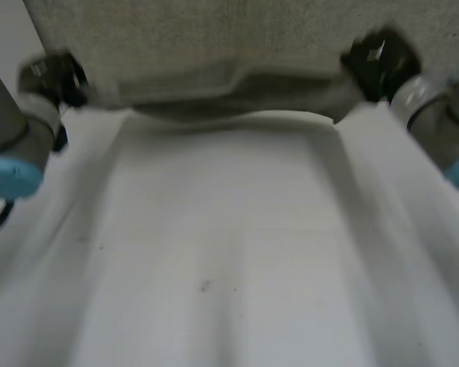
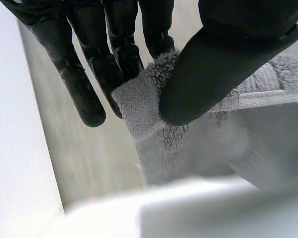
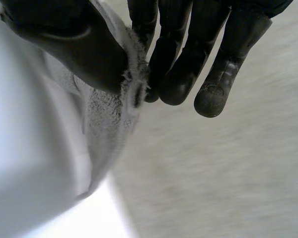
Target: Fold the towel.
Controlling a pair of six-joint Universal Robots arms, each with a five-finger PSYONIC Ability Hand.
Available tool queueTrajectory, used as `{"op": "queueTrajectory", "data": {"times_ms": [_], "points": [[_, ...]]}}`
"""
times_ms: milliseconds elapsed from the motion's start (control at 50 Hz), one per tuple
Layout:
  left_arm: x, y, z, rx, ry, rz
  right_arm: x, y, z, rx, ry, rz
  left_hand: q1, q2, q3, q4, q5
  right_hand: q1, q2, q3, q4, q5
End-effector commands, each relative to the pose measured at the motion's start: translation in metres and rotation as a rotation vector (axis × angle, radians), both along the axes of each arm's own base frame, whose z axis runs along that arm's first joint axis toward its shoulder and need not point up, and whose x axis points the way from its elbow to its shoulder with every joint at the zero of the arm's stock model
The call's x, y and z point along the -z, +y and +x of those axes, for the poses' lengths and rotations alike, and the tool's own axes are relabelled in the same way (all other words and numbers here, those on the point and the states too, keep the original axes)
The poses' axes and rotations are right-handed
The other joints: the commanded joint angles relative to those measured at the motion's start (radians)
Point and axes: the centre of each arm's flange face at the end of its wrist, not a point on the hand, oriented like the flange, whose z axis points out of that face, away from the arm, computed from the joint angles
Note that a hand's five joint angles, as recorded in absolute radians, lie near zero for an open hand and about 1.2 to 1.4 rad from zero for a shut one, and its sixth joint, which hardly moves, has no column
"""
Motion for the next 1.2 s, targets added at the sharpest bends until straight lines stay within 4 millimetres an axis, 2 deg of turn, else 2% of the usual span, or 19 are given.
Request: {"op": "queueTrajectory", "data": {"times_ms": [20, 40, 100, 160, 320, 460, 540, 680, 720, 840, 880, 900, 940, 960, 1000, 1020, 1040, 1060, 1200], "points": [[0.102, 0.045, 0.001, 0.086, -0.077, 0.301, 0.102, 0.029, -0.010, -0.051, 0.135, 0.288, 0.207, 0.179, 0.180, 0.178, 0.201, 0.067, 0.061, 0.058, 0.057, 0.028], [0.113, 0.053, 0.003, 0.093, -0.108, 0.336, 0.115, 0.032, -0.017, -0.042, 0.159, 0.321, 0.207, 0.179, 0.180, 0.178, 0.201, 0.067, 0.061, 0.058, 0.057, 0.028], [0.128, 0.068, 0.006, 0.104, -0.180, 0.385, 0.127, 0.035, -0.028, -0.024, 0.195, 0.348, 0.207, 0.179, 0.180, 0.178, 0.201, 0.067, 0.061, 0.058, 0.057, 0.028], [0.130, 0.074, 0.010, 0.102, -0.211, 0.404, 0.127, 0.037, -0.033, -0.017, 0.198, 0.356, 0.207, 0.179, 0.180, 0.178, 0.201, 0.067, 0.061, 0.058, 0.057, 0.028], [0.093, 0.104, 0.046, 0.029, -0.229, 0.389, 0.080, 0.058, -0.064, 0.071, 0.177, 0.301, 0.207, 0.179, 0.180, 0.178, 0.201, 0.067, 0.061, 0.058, 0.057, 0.028], [0.066, 0.146, 0.049, 0.056, -0.220, 0.407, 0.052, 0.095, -0.082, 0.087, 0.237, 0.366, 0.207, 0.179, 0.180, 0.178, 0.201, 0.067, 0.061, 0.058, 0.057, 0.028], [0.051, 0.172, 0.051, 0.113, -0.197, 0.400, 0.029, 0.112, -0.105, 0.125, 0.314, 0.388, 0.207, 0.179, 0.180, 0.178, 0.201, 0.067, 0.061, 0.058, 0.057, 0.028], [0.044, 0.173, 0.051, 0.163, -0.180, 0.362, 0.020, 0.110, -0.105, 0.080, 0.359, 0.333, 0.207, 0.179, 0.180, 0.178, 0.201, 0.067, 0.061, 0.058, 0.057, 0.028], [0.053, 0.157, 0.049, 0.174, -0.180, 0.378, 0.040, 0.090, -0.104, 0.073, 0.357, 0.376, 0.207, 0.179, 0.180, 0.178, 0.201, 0.067, 0.061, 0.058, 0.057, 0.028], [0.071, 0.126, 0.032, 0.221, -0.192, 0.401, 0.053, 0.060, -0.095, 0.082, 0.367, 0.353, 0.207, 0.179, 0.180, 0.178, 0.201, 0.067, 0.061, 0.058, 0.057, 0.028], [0.082, 0.099, 0.021, 0.229, -0.205, 0.403, 0.066, 0.042, -0.080, 0.086, 0.386, 0.346, 0.207, 0.179, 0.180, 0.178, 0.201, 0.067, 0.061, 0.058, 0.057, 0.028], [0.082, 0.099, 0.021, 0.229, -0.206, 0.403, 0.067, 0.042, -0.080, 0.087, 0.386, 0.346, 0.207, 0.179, 0.180, 0.178, 0.201, 0.067, 0.061, 0.058, 0.057, 0.028], [0.086, 0.068, 0.016, 0.206, -0.210, 0.373, 0.077, 0.017, -0.072, 0.117, 0.390, 0.316, 0.207, 0.179, 0.180, 0.178, 0.201, 0.067, 0.061, 0.058, 0.057, 0.028], [0.086, 0.068, 0.016, 0.206, -0.210, 0.373, 0.080, 0.006, -0.070, 0.133, 0.375, 0.302, 0.207, 0.179, 0.180, 0.178, 0.201, 0.067, 0.061, 0.058, 0.057, 0.028], [0.089, 0.050, 0.012, 0.188, -0.213, 0.352, 0.084, -0.006, -0.066, 0.144, 0.350, 0.287, 0.207, 0.179, 0.180, 0.178, 0.201, 0.067, 0.061, 0.058, 0.057, 0.028], [0.091, 0.031, 0.005, 0.177, -0.219, 0.319, 0.084, -0.006, -0.066, 0.144, 0.350, 0.286, 0.207, 0.179, 0.180, 0.178, 0.201, 0.067, 0.061, 0.058, 0.057, 0.028], [0.091, 0.031, 0.005, 0.177, -0.219, 0.319, 0.085, -0.020, -0.057, 0.146, 0.308, 0.254, 0.207, 0.179, 0.180, 0.178, 0.201, 0.067, 0.061, 0.058, 0.057, 0.028], [0.092, 0.017, -0.004, 0.171, -0.224, 0.285, 0.088, -0.030, -0.051, 0.144, 0.273, 0.229, 0.207, 0.179, 0.180, 0.178, 0.201, 0.067, 0.061, 0.058, 0.057, 0.028], [0.106, -0.026, -0.014, 0.116, -0.232, 0.228, 0.109, -0.061, -0.031, 0.162, 0.234, 0.139, 0.207, 0.179, 0.180, 0.178, 0.201, 0.067, 0.061, 0.058, 0.057, 0.028]]}}
